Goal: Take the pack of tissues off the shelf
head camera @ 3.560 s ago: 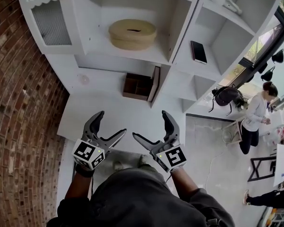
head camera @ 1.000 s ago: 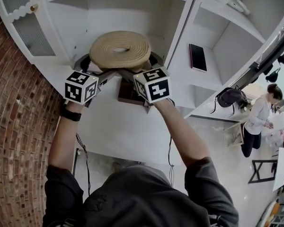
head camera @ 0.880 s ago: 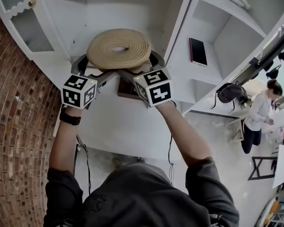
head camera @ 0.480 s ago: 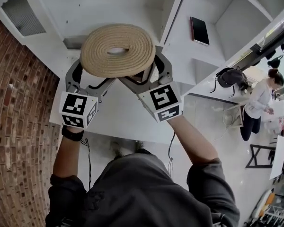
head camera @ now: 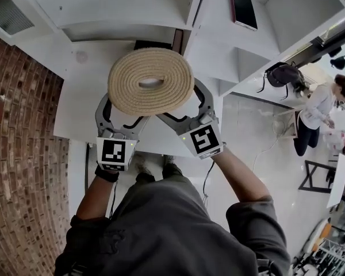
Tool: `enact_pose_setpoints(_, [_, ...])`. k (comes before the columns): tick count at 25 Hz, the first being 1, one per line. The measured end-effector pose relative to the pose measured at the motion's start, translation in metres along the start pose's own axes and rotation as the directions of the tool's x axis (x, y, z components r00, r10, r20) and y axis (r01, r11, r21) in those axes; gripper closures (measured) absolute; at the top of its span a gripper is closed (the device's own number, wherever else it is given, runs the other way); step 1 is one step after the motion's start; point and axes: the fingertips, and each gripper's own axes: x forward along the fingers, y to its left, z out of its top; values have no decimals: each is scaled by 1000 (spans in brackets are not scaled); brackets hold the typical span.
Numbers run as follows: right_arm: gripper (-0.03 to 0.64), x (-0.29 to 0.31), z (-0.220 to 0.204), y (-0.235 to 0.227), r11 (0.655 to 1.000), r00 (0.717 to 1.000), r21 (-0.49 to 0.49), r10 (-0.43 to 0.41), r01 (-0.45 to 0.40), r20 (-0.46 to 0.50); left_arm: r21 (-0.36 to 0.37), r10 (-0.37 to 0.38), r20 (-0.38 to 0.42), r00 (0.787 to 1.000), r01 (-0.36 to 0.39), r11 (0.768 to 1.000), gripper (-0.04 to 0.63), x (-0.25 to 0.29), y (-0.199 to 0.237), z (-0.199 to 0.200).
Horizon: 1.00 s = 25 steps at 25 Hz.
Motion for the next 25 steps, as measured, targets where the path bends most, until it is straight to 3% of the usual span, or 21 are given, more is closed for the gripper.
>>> enact_pose_setpoints(7, [97, -16, -96, 8, 999, 997, 30, 28, -26, -67, -80, -41, -65, 997, 36, 996, 120, 22, -52, -85])
enact_pose_setpoints(11, [97, -28, -148, 17, 996, 993, 76, 45, -37, -105, -88, -65, -133, 989, 53, 995, 120, 28, -80, -125])
enact_pose_setpoints(17, [97, -39, -224, 34, 985, 980, 162, 93, -64, -176, -98, -99, -243, 965, 77, 992, 118, 34, -116, -199])
enact_pose_setpoints(25, [97, -35, -301, 55, 963, 957, 252, 158, -96, -242, -154, -98, -367, 925, 44, 987, 118, 40, -140, -275])
